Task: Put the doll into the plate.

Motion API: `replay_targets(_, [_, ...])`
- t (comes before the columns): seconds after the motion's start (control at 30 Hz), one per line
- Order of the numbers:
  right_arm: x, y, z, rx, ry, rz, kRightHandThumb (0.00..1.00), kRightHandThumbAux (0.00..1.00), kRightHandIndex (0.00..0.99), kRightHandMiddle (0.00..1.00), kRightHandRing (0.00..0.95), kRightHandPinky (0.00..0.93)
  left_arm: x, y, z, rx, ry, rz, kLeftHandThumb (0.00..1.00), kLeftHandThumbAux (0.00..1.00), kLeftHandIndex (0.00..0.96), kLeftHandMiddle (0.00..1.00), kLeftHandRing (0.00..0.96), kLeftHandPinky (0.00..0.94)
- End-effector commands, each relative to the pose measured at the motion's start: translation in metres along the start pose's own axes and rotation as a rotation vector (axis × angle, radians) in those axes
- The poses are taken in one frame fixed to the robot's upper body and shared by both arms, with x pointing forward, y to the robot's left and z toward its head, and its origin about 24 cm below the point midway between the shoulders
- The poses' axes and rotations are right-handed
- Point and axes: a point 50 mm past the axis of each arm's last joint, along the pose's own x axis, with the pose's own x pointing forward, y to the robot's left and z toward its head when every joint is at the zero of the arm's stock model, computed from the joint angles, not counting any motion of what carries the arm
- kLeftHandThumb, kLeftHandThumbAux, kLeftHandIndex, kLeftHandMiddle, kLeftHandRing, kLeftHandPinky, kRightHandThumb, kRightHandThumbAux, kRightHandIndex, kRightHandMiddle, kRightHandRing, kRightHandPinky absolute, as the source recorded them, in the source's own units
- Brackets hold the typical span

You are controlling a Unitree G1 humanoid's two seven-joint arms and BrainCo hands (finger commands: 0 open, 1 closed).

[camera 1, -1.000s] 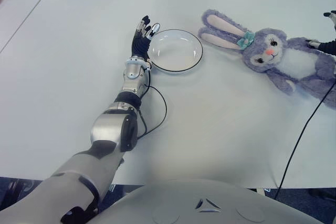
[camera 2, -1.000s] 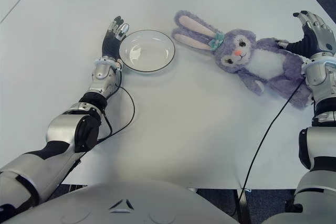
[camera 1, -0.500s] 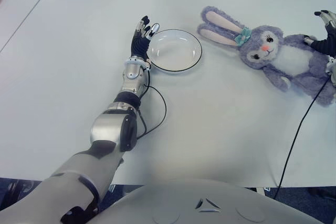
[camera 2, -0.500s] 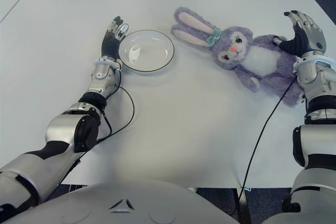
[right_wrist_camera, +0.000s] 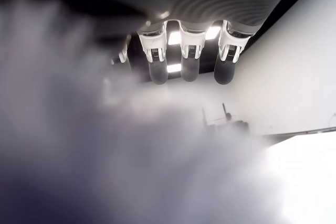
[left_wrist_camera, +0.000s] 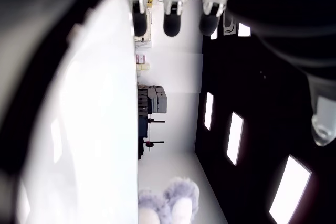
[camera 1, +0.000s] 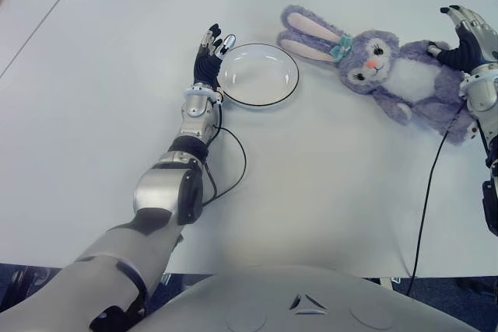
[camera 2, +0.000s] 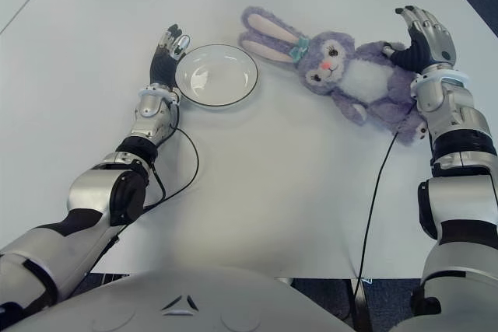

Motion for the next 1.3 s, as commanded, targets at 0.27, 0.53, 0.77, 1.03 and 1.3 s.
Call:
replay_targets(0.27, [0.005, 0.024, 0.027, -0.009, -0.076, 0.130, 0.440, 0.629, 0.054, 0.000, 0.000, 0.000, -0.090, 0.004, -0.120, -0.037, 0.564, 0.063, 0.000, 0.450, 0.000, 0.000, 0.000, 0.000])
replay_targets(0.53, [0.005, 0.026, 0.033, 0.000, -0.105, 0.144, 0.402, 0.601, 0.053, 0.000, 0.000, 0.000, -0.090, 0.003, -0.120, -0.039, 0.560, 0.063, 0.000, 0.461, 0.000, 0.000, 0.000, 0.000])
replay_targets(0.77, [0.004, 0.028, 0.034, 0.002, -0.123, 0.153, 0.378, 0.591, 0.044, 0.000, 0.000, 0.000, -0.090, 0.003, -0.120, -0.040, 0.562, 0.064, 0.000, 0.464, 0.000, 0.000, 0.000, 0.000])
replay_targets(1.03, [0.002, 0.032, 0.037, 0.001, -0.144, 0.158, 0.393, 0.589, 0.044, 0.000, 0.000, 0.000, -0.091, 0.004, -0.121, -0.034, 0.561, 0.061, 0.000, 0.463, 0.000, 0.000, 0.000, 0.000])
replay_targets(1.3, [0.001, 0.034, 0.039, -0.012, -0.164, 0.165, 0.416, 0.586, 0.053, 0.000, 0.000, 0.001, -0.091, 0.004, -0.121, -0.022, 0.564, 0.056, 0.000, 0.451, 0.000, 0.000, 0.000, 0.000])
